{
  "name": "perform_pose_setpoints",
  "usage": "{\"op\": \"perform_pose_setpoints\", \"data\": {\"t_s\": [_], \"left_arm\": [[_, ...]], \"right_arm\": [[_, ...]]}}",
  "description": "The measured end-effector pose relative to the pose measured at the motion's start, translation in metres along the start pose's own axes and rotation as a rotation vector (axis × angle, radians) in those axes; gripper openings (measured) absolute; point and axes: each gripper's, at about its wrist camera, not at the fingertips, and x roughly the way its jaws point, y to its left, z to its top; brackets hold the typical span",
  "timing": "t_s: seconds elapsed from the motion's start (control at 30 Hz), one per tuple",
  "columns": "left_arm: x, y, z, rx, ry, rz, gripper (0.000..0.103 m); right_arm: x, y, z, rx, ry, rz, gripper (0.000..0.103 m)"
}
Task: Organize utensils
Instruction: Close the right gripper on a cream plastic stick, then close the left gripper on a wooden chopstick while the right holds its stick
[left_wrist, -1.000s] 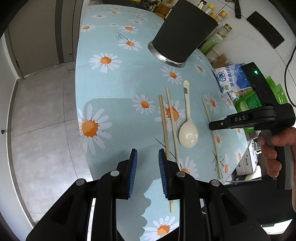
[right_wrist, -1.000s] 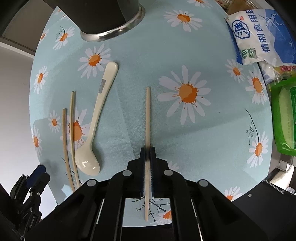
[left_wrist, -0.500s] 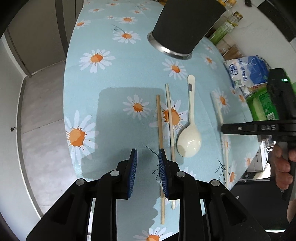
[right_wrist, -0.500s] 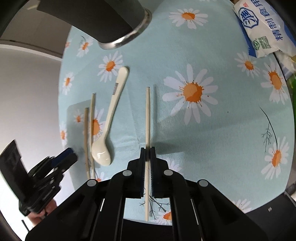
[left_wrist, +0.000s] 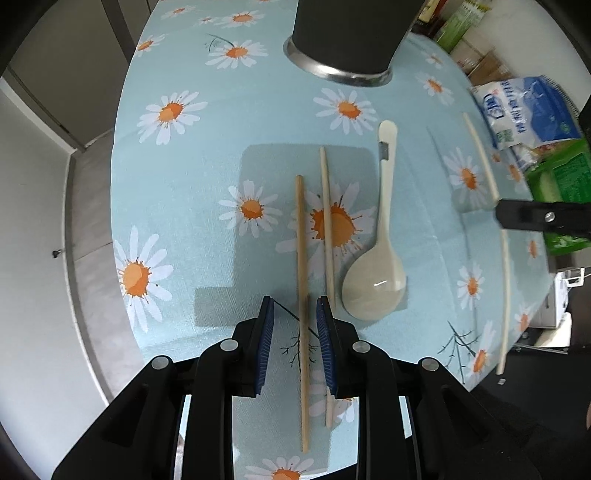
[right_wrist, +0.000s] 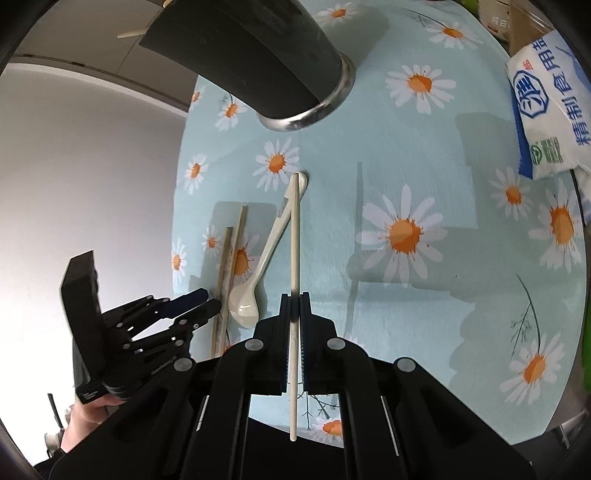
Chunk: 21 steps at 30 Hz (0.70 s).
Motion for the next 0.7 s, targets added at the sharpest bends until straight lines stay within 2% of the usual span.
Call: {"op": "perform_pose_setpoints", "data": {"t_s": [0.17, 0.2, 0.3, 0.53, 0.7], "left_arm": [[0.002, -0.004, 0.005, -0.005, 0.036, 0.034, 0.021], [0.003, -0.006, 0.008, -0.009, 0.043, 0.045, 0.015], [0.005, -0.007, 0.01, -0.015, 0.052, 0.094, 0.007], [0.004, -0.012, 0.017, -0.052, 0.059, 0.13, 0.004], [0.003, -0.01, 0.015, -0.1, 0.045, 0.113, 0.004]], "right_arm": [[-0.005, -0.012, 0.006, -0.024, 0.012, 0.032, 0.006], [-0.005, -0.015, 0.008, -0.029, 0.018, 0.042, 0.006], [-0.005, -0.022, 0.012, -0.041, 0.031, 0.065, 0.006], [-0.01, -0.028, 0.02, -0.085, 0.056, 0.101, 0.006], [-0.011, -0.028, 0.025, -0.112, 0.071, 0.111, 0.006]]}}
